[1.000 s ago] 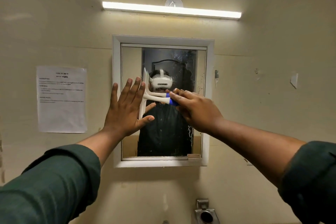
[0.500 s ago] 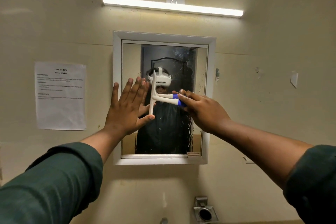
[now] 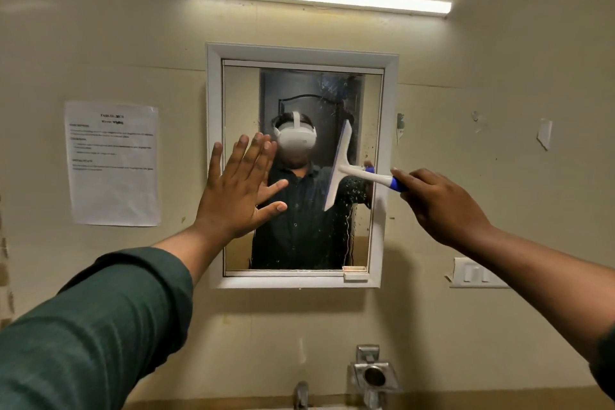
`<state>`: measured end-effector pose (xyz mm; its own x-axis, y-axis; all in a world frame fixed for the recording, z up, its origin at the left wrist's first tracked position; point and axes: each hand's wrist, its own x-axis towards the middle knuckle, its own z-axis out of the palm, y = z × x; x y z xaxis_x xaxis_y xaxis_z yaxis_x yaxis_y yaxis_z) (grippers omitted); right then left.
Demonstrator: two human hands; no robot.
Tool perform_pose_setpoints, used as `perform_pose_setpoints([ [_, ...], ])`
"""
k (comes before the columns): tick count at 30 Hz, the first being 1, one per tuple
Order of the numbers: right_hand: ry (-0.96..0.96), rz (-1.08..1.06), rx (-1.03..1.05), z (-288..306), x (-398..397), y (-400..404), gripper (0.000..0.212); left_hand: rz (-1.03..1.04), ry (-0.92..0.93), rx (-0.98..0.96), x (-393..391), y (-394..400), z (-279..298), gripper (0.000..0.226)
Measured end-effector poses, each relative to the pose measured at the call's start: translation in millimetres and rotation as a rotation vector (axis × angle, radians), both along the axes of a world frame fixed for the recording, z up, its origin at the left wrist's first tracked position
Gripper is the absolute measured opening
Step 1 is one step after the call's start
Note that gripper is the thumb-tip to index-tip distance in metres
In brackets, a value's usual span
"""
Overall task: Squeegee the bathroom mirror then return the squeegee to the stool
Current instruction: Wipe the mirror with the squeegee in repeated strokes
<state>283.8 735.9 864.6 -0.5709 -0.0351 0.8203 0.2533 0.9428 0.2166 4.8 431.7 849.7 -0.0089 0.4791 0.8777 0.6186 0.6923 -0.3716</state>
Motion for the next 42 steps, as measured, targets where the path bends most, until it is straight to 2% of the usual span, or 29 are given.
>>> perform_pose_setpoints([
  [18, 0.058, -0.074, 0.042, -13, 43, 55, 0.049, -0.010, -0.029, -0.018, 10, 6, -12, 0.103],
  [25, 0.034, 0.040, 0.102, -29, 4, -1, 0.046, -0.014, -0.039, -0.005, 9, 2, -14, 0.101],
  [33, -0.011, 0.136, 0.009, -73, -48, -71, 0.058, -0.037, -0.066, -0.062, 21, 14, -8, 0.108],
  [42, -0.019, 0.074, 0.047, -77, -56, -68, 0.060, -0.013, -0.074, -0.048, 18, 16, -7, 0.111],
])
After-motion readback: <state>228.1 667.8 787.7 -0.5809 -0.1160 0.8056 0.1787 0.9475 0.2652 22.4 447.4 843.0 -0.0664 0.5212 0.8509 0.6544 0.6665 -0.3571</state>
